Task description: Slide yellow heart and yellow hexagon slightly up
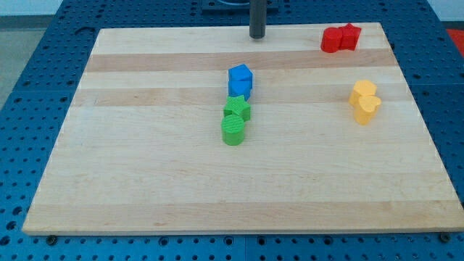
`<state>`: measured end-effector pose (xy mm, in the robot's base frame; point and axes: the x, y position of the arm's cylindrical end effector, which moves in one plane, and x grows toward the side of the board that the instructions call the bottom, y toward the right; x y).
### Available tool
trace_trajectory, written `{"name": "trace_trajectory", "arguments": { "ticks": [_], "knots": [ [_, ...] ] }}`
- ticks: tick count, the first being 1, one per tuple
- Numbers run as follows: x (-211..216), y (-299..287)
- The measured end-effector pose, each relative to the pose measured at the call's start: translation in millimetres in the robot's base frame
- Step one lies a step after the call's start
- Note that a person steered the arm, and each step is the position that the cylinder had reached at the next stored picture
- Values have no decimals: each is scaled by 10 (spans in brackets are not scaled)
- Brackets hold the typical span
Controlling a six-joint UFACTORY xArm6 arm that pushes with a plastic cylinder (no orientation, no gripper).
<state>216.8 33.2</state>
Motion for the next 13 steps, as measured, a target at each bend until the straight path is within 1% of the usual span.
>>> {"name": "trace_trajectory", "arguments": {
  "ticks": [4,5,7,8,9,10,11,12,13],
  "knots": [
    [-23,19],
    [27,399],
    [22,471],
    [986,660],
    [1054,661],
    [1669,916],
    [1952,963],
    [2840,1308],
    [3046,1358]
  ]
}}
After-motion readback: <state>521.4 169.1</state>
